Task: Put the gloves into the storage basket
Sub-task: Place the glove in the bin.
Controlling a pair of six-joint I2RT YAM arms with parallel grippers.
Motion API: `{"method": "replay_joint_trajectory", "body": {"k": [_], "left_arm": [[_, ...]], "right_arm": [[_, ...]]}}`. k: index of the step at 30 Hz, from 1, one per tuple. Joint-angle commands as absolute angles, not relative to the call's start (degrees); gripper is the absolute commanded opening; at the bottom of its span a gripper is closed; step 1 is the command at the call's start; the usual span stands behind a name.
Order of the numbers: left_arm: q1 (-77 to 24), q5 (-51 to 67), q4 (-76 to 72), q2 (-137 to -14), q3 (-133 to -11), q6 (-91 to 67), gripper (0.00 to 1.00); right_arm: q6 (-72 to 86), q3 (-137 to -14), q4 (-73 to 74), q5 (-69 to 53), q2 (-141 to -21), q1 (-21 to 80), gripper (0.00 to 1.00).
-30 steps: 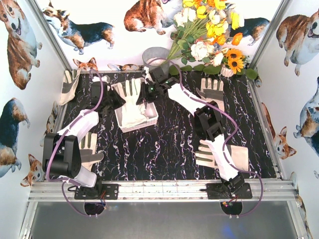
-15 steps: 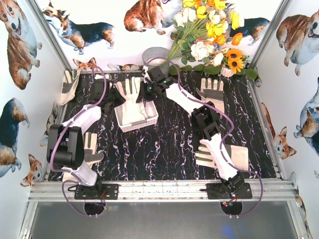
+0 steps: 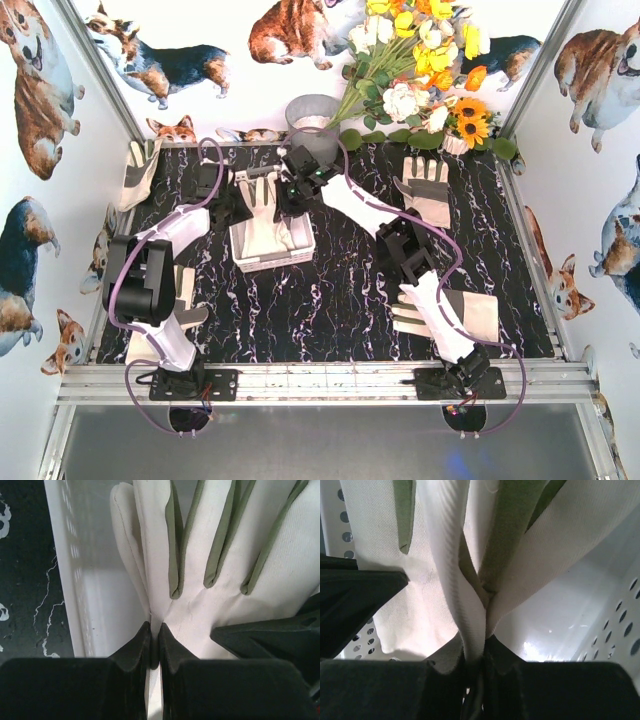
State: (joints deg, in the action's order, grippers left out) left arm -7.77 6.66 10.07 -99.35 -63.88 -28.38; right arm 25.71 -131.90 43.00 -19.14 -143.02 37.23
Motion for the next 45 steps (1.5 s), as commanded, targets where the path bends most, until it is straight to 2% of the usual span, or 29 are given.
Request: {"method": "replay_joint_trajectory", "body": {"k": [1, 5, 9, 12, 21, 29, 34, 39, 45], "left_arm": [[-7.8, 1.8, 13.9, -100.3, -66.7, -25.6, 0.05], [-8.1, 1.5, 14.4, -99.7, -66.2, -25.4, 0.28], [-8.3, 2.2, 14.3, -98.8, -65.8, -25.7, 0.42], [-8.5, 3.1, 13.9, -98.0, -65.4, -26.0, 0.47], [-9.2, 5.8, 12.8, -96.3, -64.3, -27.8, 0.52], [-9.5, 5.4, 12.8, -91.5, -64.1, -28.5, 0.55], [-11.4, 4.7, 15.4, -91.8, -66.8, -28.0, 0.55], [-13.6, 4.2, 15.5, -92.7, -67.9, -29.0, 0.54], [-15.9, 1.6, 17.9, -95.7, -70.5, -31.0, 0.50]], "right_arm": [[23.5, -135.4, 46.9, -14.8, -145.0, 37.5, 0.12], [22.7, -136.2, 47.4, -14.6, -145.6, 37.5, 0.33], [21.7, -137.4, 48.6, -14.1, -145.5, 37.5, 0.45], [20.8, -138.1, 49.5, -13.3, -144.8, 37.5, 0.55], [17.6, -138.2, 51.7, -9.4, -141.3, 37.5, 0.71], [15.2, -138.1, 52.9, -5.6, -136.0, 37.5, 0.80], [14.7, -137.2, 53.5, -3.2, -133.5, 37.4, 0.81], [14.9, -136.0, 53.9, -2.2, -132.3, 37.2, 0.80], [15.4, -131.6, 53.7, -1.0, -128.8, 36.7, 0.70]]}}
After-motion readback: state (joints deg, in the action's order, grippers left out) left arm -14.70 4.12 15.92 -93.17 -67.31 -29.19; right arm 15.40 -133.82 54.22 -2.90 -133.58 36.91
